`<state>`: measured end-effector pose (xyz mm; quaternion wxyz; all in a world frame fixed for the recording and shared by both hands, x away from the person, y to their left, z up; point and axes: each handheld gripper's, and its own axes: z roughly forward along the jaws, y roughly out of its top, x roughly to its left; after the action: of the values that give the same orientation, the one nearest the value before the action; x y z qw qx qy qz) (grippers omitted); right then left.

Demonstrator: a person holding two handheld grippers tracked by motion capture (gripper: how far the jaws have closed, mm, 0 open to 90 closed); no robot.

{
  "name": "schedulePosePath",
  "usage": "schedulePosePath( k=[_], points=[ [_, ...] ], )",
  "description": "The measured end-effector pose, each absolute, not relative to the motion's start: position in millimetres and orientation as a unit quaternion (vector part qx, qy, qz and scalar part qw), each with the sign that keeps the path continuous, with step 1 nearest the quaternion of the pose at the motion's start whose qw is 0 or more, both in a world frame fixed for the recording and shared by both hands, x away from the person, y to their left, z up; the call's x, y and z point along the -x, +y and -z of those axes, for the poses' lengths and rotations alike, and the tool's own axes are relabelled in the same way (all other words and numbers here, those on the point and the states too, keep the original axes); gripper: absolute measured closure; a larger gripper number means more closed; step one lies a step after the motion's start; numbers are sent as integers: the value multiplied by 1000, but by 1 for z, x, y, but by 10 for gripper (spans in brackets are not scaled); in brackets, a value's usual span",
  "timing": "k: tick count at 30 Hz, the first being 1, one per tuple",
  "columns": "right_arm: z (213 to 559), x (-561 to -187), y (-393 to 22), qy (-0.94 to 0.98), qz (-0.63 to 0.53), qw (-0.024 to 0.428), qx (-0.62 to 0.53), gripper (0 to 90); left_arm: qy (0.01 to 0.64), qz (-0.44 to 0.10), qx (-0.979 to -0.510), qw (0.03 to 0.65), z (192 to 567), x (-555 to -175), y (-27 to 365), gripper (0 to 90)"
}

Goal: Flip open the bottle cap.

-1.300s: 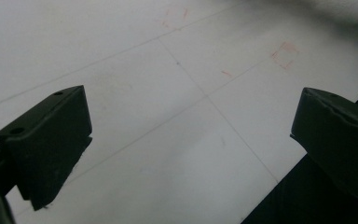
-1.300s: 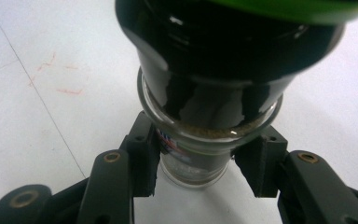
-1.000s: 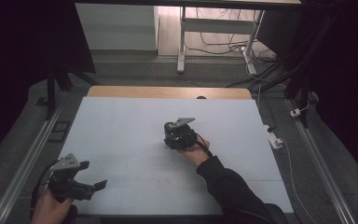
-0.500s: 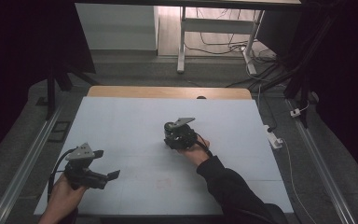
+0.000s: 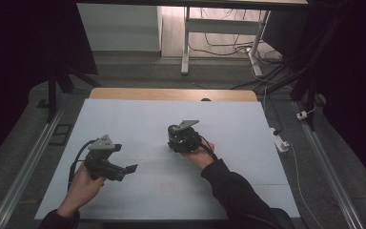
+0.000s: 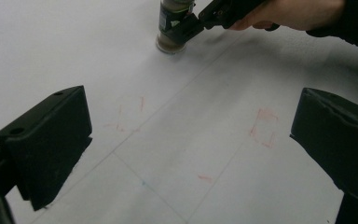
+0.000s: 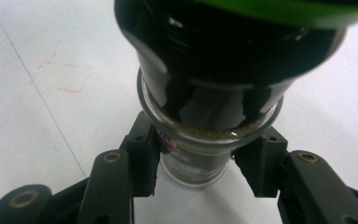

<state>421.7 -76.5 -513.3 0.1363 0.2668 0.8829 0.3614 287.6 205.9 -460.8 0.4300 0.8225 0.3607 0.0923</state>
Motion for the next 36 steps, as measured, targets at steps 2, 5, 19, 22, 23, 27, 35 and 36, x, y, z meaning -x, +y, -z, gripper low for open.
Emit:
schedulePosePath(
  k=[2, 5, 19, 22, 23, 27, 35, 36],
  points=[
    [513, -422, -77, 883, -361, 136, -267, 523, 361, -92, -823, 428, 461, -293, 202, 0],
    [513, -422, -77, 883, -361, 136, -266, 523, 361, -93, -824, 426, 459, -301, 198, 0],
    [513, -422, -77, 884, -361, 136, -266, 523, 343, -99, -831, 427, 459, -334, 173, 0],
    [513, -422, -77, 884, -361, 136, -266, 523, 331, -92, -834, 433, 459, -344, 163, 1],
    [513, -422, -77, 884, -361, 136, -265, 523, 327, -91, -836, 432, 459, -346, 160, 0],
    [513, -422, -77, 884, -361, 136, -265, 523, 316, -92, -842, 428, 460, -355, 150, 0],
    [513, -422, -77, 883, -362, 136, -266, 523, 302, -82, -853, 417, 466, -371, 137, 32],
    [513, -422, -77, 884, -361, 136, -265, 523, 298, -85, -855, 416, 466, -372, 136, 54]
  ],
)
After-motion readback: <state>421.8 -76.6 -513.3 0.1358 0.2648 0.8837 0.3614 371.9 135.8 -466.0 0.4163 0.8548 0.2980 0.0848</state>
